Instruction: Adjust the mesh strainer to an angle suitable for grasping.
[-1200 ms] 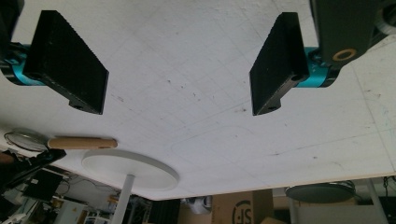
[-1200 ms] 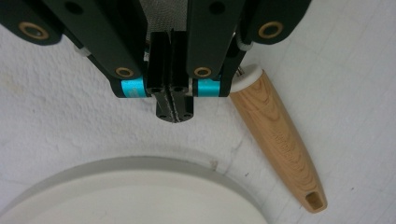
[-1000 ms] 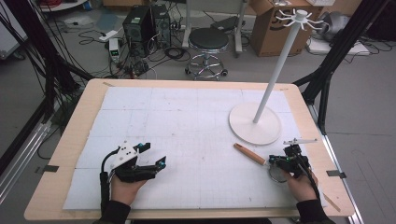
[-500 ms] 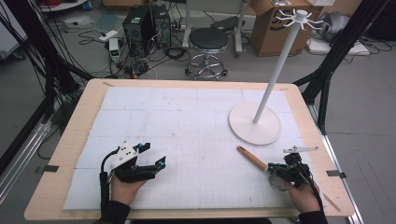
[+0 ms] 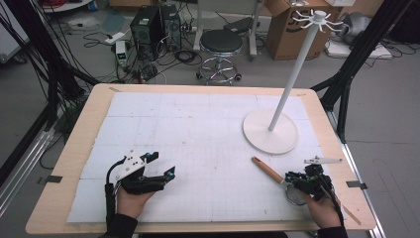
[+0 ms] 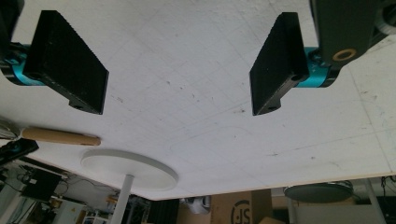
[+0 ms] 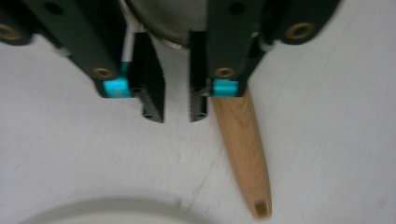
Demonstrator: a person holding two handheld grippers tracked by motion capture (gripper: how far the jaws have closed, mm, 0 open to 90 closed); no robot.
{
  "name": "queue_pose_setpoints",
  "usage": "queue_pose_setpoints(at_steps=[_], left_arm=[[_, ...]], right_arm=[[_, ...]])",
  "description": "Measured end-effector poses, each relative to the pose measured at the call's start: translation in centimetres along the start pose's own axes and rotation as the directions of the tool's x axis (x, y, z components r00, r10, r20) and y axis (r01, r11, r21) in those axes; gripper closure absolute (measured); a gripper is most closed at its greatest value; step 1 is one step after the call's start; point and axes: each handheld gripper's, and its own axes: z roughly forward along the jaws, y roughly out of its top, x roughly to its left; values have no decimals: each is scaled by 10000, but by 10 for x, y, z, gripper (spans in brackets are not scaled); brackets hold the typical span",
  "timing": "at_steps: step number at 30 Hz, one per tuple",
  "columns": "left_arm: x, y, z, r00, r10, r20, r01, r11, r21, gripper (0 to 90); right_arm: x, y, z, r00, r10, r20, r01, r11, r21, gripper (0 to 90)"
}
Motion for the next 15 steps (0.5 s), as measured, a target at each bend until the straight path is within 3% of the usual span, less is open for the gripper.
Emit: queue_pose_setpoints(at_steps=[3,5,11,15], left_arm=[[0,0,0,10000,-6,27,6,10000,18,200],[0,0,0,10000,-2,33,2,10000,34,201],[0,0,-1,10000,-26,-32,26,10000,13,201],[0,-1,0,10000,10,-9,-10,10000,74,201]], right_arm=[[-6,1,-7,9985,166,-524,-216,9951,-970,598],[-10,1,-10,9976,338,-611,-425,9884,-1458,475],[-15,1,-10,9920,528,-1145,-725,9819,-1749,412],[-9,4,-7,9834,132,-1812,-435,9854,-1644,365]])
